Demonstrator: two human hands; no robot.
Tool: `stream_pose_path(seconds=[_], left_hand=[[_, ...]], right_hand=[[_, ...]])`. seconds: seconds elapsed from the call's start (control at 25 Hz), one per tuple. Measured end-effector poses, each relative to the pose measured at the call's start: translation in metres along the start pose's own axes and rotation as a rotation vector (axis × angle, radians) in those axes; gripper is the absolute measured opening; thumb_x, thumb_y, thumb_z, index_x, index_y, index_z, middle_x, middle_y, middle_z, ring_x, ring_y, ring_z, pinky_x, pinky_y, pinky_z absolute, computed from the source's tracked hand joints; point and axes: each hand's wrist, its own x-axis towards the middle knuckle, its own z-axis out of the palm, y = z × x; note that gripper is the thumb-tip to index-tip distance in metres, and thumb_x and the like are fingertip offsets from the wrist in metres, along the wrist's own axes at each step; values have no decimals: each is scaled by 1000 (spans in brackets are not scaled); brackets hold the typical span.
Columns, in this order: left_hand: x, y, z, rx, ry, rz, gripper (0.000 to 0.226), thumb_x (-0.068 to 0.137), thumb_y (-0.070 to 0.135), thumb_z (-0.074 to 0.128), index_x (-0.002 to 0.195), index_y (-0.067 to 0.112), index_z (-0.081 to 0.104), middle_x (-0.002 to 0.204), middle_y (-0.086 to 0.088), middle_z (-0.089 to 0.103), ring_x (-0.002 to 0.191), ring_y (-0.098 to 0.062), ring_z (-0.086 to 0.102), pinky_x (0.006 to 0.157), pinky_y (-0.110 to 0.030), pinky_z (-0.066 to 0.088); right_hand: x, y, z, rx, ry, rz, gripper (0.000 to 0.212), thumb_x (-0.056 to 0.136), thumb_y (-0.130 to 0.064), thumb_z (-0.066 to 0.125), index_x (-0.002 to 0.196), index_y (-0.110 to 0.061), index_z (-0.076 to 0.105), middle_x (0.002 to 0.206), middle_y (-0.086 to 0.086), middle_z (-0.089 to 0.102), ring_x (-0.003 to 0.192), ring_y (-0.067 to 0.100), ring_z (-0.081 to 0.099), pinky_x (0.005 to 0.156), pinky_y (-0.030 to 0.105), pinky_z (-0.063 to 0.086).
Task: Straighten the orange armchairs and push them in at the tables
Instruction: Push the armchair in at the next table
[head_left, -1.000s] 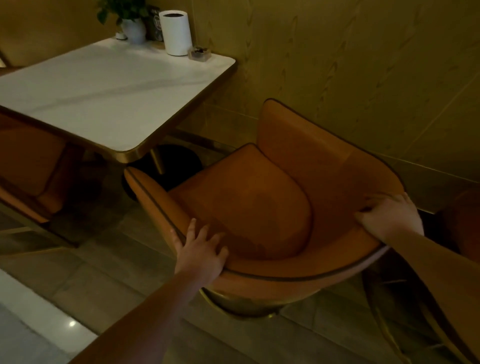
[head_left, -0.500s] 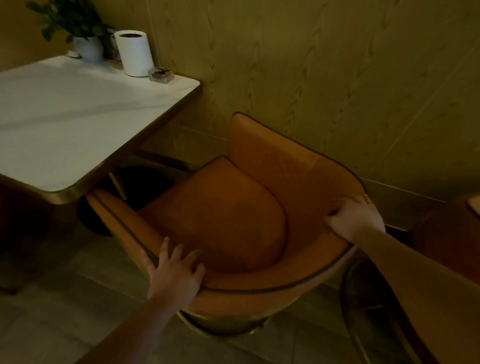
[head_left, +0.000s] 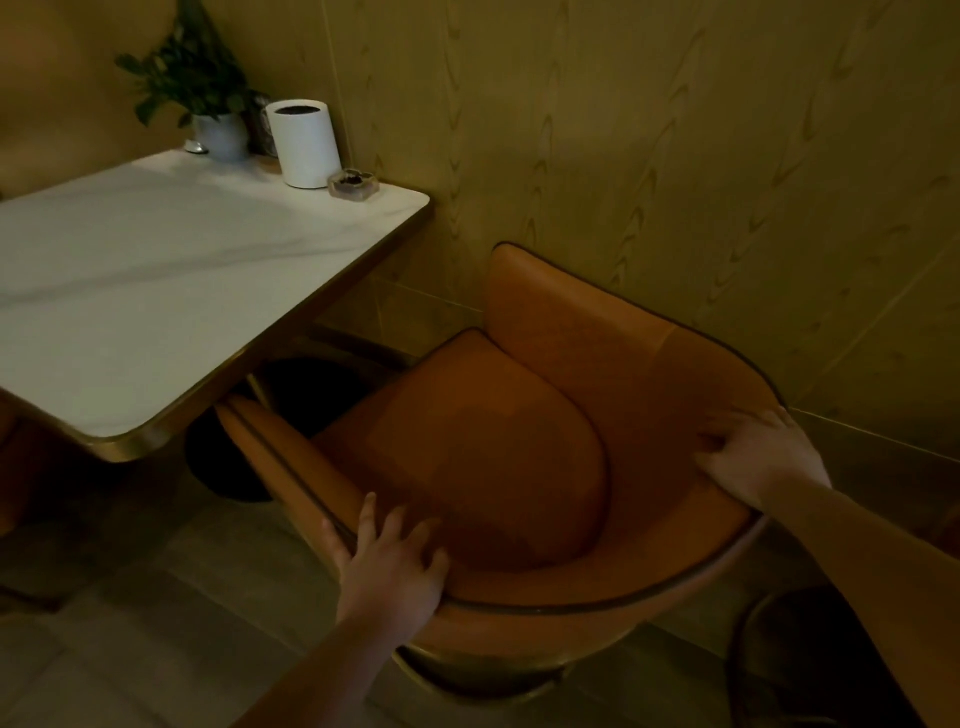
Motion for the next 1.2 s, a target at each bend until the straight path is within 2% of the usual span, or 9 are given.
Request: stream_pose_path(seconds=[0.24,0.4,0.52,0.6,0.68,0.72,0.96,1.08,1.2], left_hand=[[4,2,-2,20,12,-9,66,85,59,13,145,43,37,158,7,23,150,-28,-13,107,-69,-20],[12,-4,1,160,-128,84,89,68,66,-3,148,44,30,162,4,14,148,-37,-19,85,-68,-38],[12,-4,-14,265,-284,87,76,78,64,10,150,44,23,166,1,3,146,-44,-22,89,-83,-22],[1,2,-29,229,-234,56,63,94,60,17,154,41,17,166,-3,3,149,-41,-16,104,-78,-7],[-14,11,-44,138,-128,36,61,99,59,21,155,36,16,166,-4,6,151,-35,-11,114,-69,-2],[-24,14,-54,112,-88,46,62,99,60,21,155,35,15,166,-4,6,152,-33,-10,116,-67,-2],[-105,-6,-125,25,33,61,63,98,59,27,156,37,11,167,-6,5,152,-30,-10,120,-61,-3],[-147,-36,-162,122,29,114,67,98,57,31,156,34,6,167,-9,0,152,-33,-11,119,-62,-4],[-193,-77,-205,113,112,67,69,97,57,34,156,35,6,166,-8,2,151,-34,-11,119,-63,-3]], right_hand=[[6,3,2,13,28,-11,52,92,-57,51,140,-39,51,157,-14,36,148,14,18,123,41,6],[8,3,2,-3,0,-28,53,91,-57,48,141,-37,51,157,-11,36,149,15,17,123,43,7],[1,0,-5,-69,-90,-39,55,96,-55,39,146,-31,44,160,-5,32,151,20,14,122,48,9],[-7,-9,-12,-102,-108,-19,54,100,-51,36,146,-25,44,157,1,36,149,24,20,119,50,20],[-22,-20,-20,-88,-86,4,51,100,-53,36,139,-22,50,145,6,47,137,27,37,105,47,38],[-33,-26,-24,-76,-81,-4,52,100,-55,35,137,-22,51,142,7,49,133,28,41,100,46,42],[-107,-70,-63,5,28,-203,54,101,-54,34,146,-27,43,156,-3,38,145,22,28,117,42,28],[-144,-113,-85,12,34,-309,58,102,-55,32,152,-27,34,161,-5,30,148,19,22,120,39,23],[-184,-174,-116,46,69,-411,58,102,-55,34,153,-28,32,160,-5,32,147,18,24,118,37,25]])
